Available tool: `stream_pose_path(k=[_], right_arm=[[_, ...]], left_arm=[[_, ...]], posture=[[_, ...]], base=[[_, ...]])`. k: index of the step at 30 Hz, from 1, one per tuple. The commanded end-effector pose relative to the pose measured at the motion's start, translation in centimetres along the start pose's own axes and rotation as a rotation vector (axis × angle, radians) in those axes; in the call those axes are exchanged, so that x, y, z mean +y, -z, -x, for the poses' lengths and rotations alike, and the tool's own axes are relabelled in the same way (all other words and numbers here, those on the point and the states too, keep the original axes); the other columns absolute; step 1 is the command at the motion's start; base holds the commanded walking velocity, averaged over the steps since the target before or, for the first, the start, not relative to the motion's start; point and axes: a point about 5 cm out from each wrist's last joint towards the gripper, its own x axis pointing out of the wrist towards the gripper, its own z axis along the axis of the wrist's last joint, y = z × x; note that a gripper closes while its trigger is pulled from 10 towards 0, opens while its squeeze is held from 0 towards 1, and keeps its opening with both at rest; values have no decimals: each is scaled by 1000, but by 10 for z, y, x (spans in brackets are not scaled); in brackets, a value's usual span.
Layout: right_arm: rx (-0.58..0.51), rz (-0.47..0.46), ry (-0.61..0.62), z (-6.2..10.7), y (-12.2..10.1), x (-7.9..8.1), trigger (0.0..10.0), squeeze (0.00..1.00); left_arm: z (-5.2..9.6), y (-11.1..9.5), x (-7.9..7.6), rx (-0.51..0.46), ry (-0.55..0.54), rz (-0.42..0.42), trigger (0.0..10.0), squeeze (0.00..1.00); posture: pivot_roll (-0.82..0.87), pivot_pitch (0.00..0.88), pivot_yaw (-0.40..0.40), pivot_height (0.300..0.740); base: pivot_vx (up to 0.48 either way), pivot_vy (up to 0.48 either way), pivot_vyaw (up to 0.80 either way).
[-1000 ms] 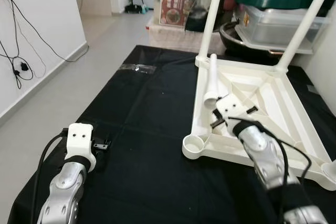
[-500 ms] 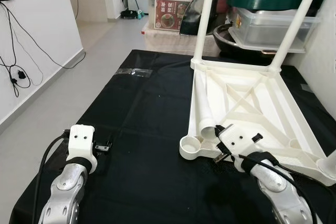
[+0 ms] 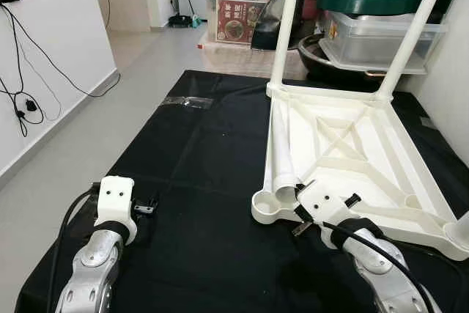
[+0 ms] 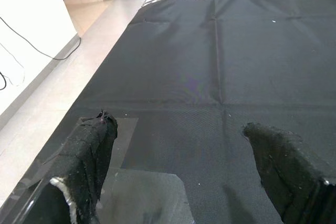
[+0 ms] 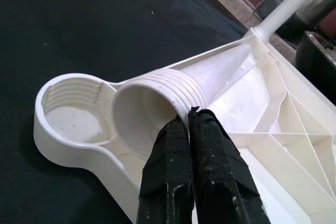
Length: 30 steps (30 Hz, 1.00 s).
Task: Building children table
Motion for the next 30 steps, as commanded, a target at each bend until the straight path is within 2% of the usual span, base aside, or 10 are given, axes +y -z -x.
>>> stream_pose_path(k=[1,2,3,4,5,10,11,13,14,30], right_arm=[[24,-13,14,-1,1,0,10000,0],[32,-21,19,-1,1,0,10000,0],[34,-42,30,-1,1,-1,10000,573],[27,-57,40,-1,0,-2,10000,573],[19,-72,44,-1,-1,-3,10000,1000],[54,-32,58,-3,1,-4,10000,1000],[54,-34,61,-4,0,-5,10000,627],[52,-38,63,-5,0,-5,10000,627],[47,-39,69,-7,-1,-6,10000,0],[55,-49,76,-27,-10,4,10000,0]], left_arm=[[-1,1,0,2,11,-24,10000,0],[-1,1,0,2,12,-26,10000,0],[-1,1,0,3,12,-26,10000,0],[-1,2,0,4,12,-27,10000,0],[-1,2,0,4,11,-27,10000,0],[-1,2,1,6,10,-27,10000,0],[-1,2,1,5,10,-27,10000,0],[-1,2,1,5,10,-26,10000,0],[-1,2,0,4,10,-26,10000,0],[-3,2,-1,0,9,-29,10000,0]], posture=[[10,0,-22,740],[10,0,-22,740],[11,0,-22,740],[11,0,-22,740],[12,0,-23,740],[13,0,-24,740],[15,0,-26,740],[15,0,-26,740],[17,0,-27,740],[29,0,-36,740]], base=[[0,0,0],[0,0,0],[0,0,0],[0,0,0],[0,0,0],[0,0,0],[0,0,0],[0,0,0],[0,0,0],[0,0,0]])
